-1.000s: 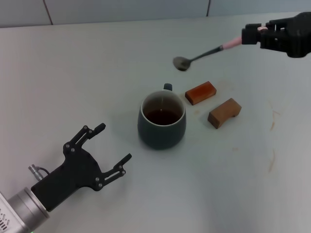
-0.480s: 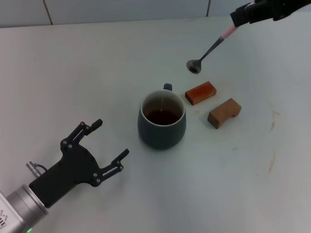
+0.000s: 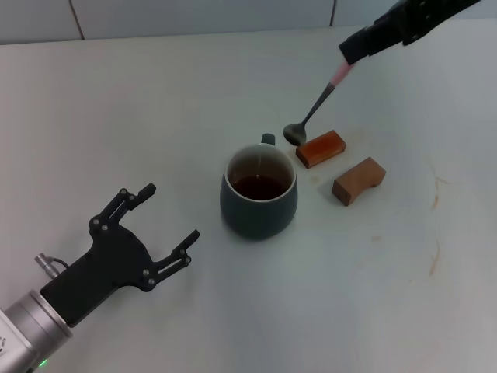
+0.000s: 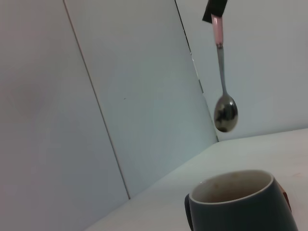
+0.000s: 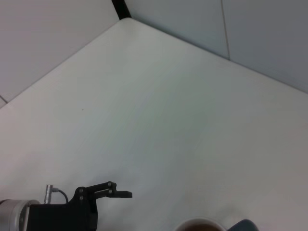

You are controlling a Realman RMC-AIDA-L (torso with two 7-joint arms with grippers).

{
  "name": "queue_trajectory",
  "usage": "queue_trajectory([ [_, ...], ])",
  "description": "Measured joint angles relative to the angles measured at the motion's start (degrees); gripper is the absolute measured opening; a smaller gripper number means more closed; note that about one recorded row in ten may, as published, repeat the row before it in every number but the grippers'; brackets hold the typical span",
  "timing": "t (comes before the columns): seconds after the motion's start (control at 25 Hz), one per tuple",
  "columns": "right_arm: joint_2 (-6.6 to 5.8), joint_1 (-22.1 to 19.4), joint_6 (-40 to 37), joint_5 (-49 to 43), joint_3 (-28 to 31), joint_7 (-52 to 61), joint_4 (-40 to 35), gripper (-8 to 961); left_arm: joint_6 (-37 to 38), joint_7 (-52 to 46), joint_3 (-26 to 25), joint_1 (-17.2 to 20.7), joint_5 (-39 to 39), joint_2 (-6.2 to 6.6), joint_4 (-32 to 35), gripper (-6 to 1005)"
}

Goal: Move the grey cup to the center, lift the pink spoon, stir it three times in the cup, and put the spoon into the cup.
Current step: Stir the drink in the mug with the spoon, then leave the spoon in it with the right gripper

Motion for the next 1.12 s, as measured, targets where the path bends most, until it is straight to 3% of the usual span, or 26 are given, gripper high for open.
queue_trajectory([
  [0.6, 1.23, 3.8, 8.8, -4.7, -9.2, -3.0, 13.7, 125, 0.4, 0.0, 0.0, -0.3, 0.0, -0.16, 0.0, 863],
  [1.12, 3.13, 8.1, 13.7, -6.8, -12.2, -6.7, 24.6, 125, 0.4, 0.1, -0.2, 0.0, 0.0, -0.18, -0.2, 863],
])
